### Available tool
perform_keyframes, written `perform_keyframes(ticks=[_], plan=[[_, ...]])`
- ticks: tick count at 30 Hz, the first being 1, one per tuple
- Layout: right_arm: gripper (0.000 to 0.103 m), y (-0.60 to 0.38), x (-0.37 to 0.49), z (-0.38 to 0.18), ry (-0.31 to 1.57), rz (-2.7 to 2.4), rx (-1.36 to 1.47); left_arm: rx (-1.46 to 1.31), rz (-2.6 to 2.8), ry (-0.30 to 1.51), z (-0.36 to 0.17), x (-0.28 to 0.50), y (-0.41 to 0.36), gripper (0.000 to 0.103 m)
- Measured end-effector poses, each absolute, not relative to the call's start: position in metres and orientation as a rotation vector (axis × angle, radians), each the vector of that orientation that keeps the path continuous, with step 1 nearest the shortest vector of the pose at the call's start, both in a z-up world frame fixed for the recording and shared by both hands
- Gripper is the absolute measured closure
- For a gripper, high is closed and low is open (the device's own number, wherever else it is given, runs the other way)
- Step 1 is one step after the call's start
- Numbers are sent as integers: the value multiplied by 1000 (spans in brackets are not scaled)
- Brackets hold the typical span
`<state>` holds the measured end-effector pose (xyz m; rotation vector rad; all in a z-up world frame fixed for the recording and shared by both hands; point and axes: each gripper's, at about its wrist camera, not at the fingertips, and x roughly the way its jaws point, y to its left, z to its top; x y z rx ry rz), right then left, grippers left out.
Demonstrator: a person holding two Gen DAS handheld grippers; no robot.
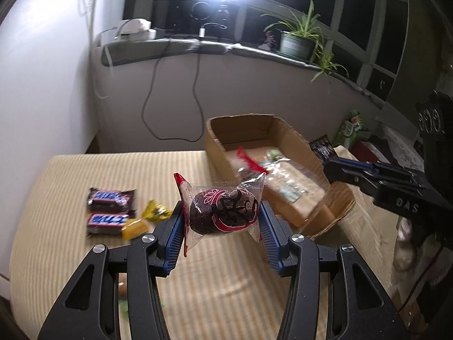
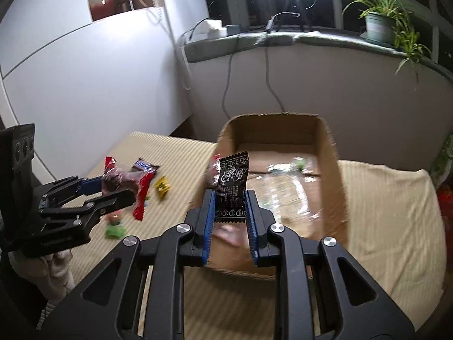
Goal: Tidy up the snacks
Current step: 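Carry the chocolate bag with the left gripper while right gripper carries black packet over the box, then open the right gripper to drop the black packet while left gripper releases chocolate bag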
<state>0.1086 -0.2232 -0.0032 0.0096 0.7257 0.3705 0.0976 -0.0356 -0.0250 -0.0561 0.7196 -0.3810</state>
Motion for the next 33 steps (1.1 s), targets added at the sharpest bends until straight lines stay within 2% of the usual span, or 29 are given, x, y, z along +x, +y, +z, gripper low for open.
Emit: perform_keyframes(ticks=[14, 33], plan=[[82, -267, 173, 0, 732, 330, 17, 20, -449, 731, -25, 115, -96, 54], [81, -270, 224, -25, 805, 333, 16, 61, -463, 756, -34, 125, -123, 54]])
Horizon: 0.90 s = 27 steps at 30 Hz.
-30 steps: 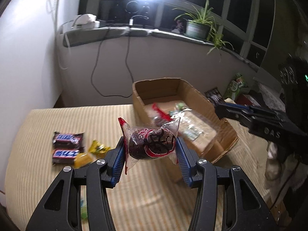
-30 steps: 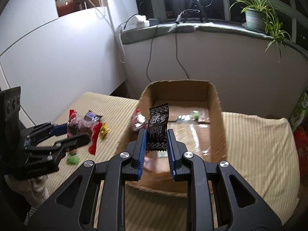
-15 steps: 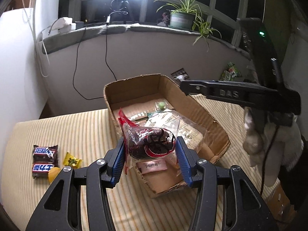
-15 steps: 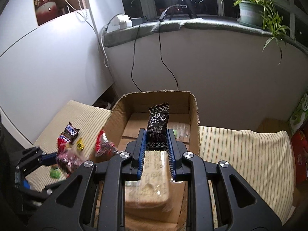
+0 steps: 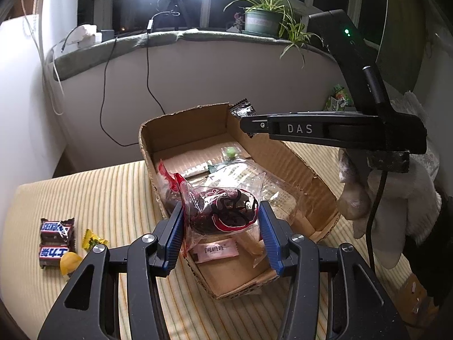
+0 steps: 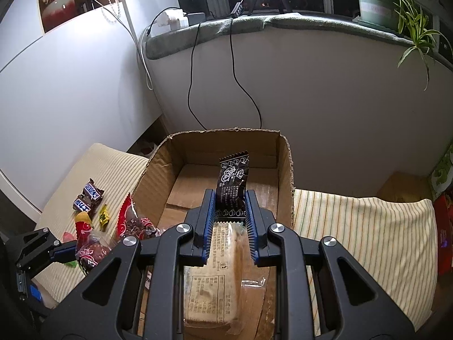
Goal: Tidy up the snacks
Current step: 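Open the right gripper to drop the black packet while left gripper releases chocolate bag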
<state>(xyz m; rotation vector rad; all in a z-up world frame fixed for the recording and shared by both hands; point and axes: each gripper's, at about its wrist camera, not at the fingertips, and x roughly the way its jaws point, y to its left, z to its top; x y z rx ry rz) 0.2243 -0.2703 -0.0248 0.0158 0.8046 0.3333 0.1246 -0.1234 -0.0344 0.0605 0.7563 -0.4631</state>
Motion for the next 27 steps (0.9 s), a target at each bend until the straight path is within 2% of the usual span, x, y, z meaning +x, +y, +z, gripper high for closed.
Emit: perform_keyframes(ticks=[9, 11, 13, 21, 27], plan=[[80, -271, 225, -25, 800, 321, 11, 68, -445, 747, -34, 128, -126, 50], [69, -272, 225, -25, 799, 323, 14, 67, -441, 746, -34, 129, -126, 49], [47, -272, 223, -23, 788, 318, 18, 66, -436, 743, -33, 129, -126, 49], [35, -271, 213, -13, 756, 302, 15, 65, -442, 718, -24, 123, -123, 49], [33, -270, 203, -3, 732, 289, 14, 52, -436, 700, -17, 114, -115, 49]])
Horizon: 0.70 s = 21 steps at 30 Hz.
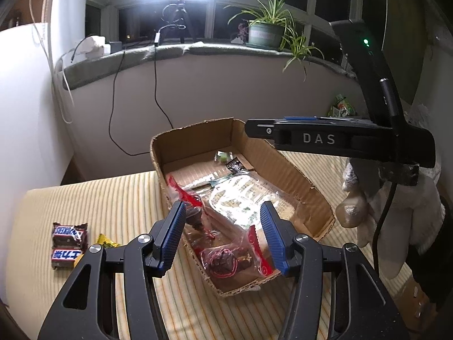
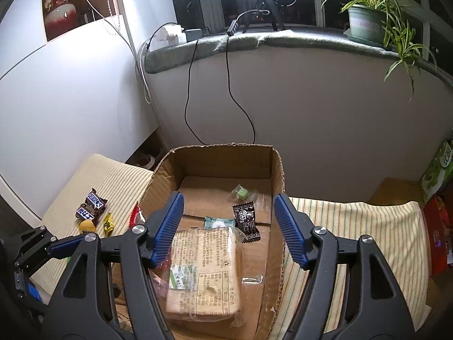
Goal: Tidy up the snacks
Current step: 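Open the right gripper to drop the black packet while left gripper releases chocolate bag, then move both tools from the box back over the remaining snacks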
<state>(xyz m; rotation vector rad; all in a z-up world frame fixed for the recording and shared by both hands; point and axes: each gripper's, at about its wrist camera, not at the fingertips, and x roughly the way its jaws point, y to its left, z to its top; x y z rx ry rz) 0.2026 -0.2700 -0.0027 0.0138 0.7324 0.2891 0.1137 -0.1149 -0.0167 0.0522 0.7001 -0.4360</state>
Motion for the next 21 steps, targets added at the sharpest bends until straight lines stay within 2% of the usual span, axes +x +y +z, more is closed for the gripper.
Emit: perform_keyframes(ticks=[21], plan=[[33, -223, 137, 24, 650, 366, -16, -11, -318, 683, -17, 75, -29, 49]])
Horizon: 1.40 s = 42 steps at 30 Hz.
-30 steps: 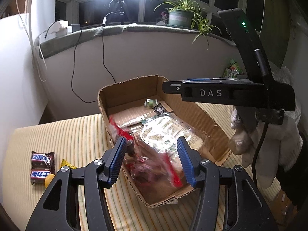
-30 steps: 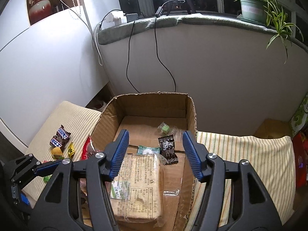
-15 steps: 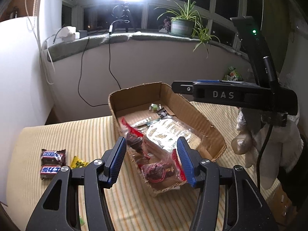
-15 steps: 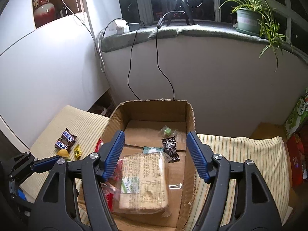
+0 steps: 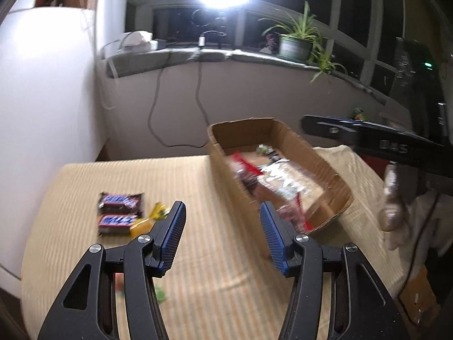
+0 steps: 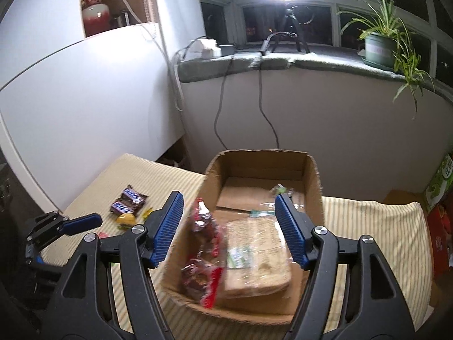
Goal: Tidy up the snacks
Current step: 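Move both tools from the box back over the remaining snacks, then grasp the brown egg chocolate with the left gripper while right gripper grasps green candy packet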
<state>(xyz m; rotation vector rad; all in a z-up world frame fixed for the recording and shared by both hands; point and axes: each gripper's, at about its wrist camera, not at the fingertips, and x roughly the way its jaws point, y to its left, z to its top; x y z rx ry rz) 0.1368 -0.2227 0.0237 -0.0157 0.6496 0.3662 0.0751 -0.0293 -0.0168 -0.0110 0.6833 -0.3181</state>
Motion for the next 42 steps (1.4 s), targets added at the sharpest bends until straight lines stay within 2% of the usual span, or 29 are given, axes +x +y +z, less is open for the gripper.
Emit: perform_keyframes(ticks=[9, 16, 19, 21, 25, 33, 42], plan=[[33, -177, 100, 21, 654, 492, -63, -83, -200, 724, -35, 60, 48, 50], [33, -137, 79, 2, 696, 600, -100, -138, -137, 766, -54, 47, 95, 65], [33, -117, 75, -11, 727, 644, -125, -149, -132, 780, -63, 42, 104, 68], [34, -104, 71, -22, 746, 665, -150, -156, -136, 790, -68, 41, 107, 69], [46, -80, 69, -46, 805, 707, -200, -180, -162, 819, -78, 42, 107, 71], [49, -47, 74, -85, 886, 740, -267, -207, -228, 864, -91, 52, 97, 71], [49, -40, 79, -103, 925, 765, -293, -143, -244, 904, -101, 75, 80, 71]])
